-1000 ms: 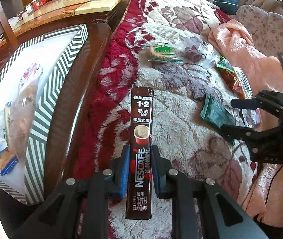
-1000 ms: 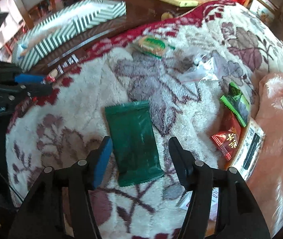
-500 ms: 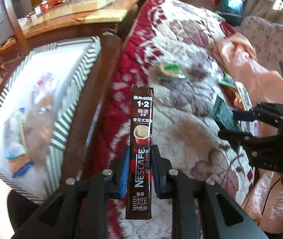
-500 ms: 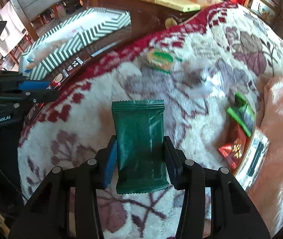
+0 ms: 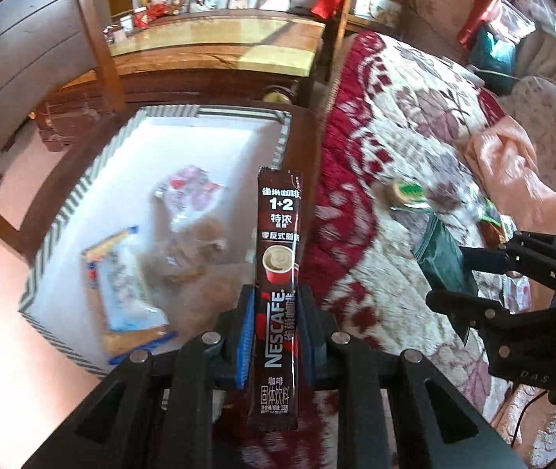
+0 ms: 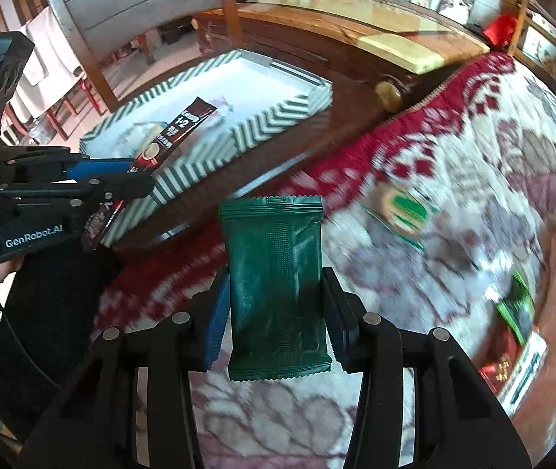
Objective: Organize snacks
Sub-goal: 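Lift the Nescafe stick and green packet and carry both over the striped tray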
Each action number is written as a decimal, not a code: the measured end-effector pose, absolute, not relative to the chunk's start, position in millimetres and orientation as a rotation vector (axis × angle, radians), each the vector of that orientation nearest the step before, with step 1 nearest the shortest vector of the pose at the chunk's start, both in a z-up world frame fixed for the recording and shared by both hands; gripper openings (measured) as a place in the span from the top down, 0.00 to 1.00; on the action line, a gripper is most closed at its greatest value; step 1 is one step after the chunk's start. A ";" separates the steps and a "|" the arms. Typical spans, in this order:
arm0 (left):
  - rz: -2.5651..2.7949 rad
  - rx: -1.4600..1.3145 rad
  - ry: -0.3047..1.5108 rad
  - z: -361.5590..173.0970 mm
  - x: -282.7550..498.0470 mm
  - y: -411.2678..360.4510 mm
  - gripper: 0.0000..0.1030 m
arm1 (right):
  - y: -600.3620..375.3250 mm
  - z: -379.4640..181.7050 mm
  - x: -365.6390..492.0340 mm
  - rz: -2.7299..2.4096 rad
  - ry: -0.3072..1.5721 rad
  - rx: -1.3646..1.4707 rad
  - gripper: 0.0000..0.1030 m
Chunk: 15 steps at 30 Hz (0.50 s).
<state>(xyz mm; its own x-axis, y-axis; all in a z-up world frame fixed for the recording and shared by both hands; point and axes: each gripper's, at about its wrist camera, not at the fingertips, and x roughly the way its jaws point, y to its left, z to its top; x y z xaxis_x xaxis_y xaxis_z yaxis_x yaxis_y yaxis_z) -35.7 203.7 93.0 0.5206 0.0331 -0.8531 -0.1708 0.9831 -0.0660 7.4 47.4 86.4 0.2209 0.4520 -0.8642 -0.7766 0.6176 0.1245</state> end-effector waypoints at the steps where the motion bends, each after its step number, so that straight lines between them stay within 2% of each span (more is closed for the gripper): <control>1: 0.133 -0.148 1.012 94.3 -36.7 207.9 0.78 | 53.8 87.6 7.4 0.880 1.035 -0.373 0.58; 15: 0.245 -0.218 1.002 91.2 -36.3 268.7 0.78 | 124.1 100.9 6.1 0.956 1.024 -0.403 0.58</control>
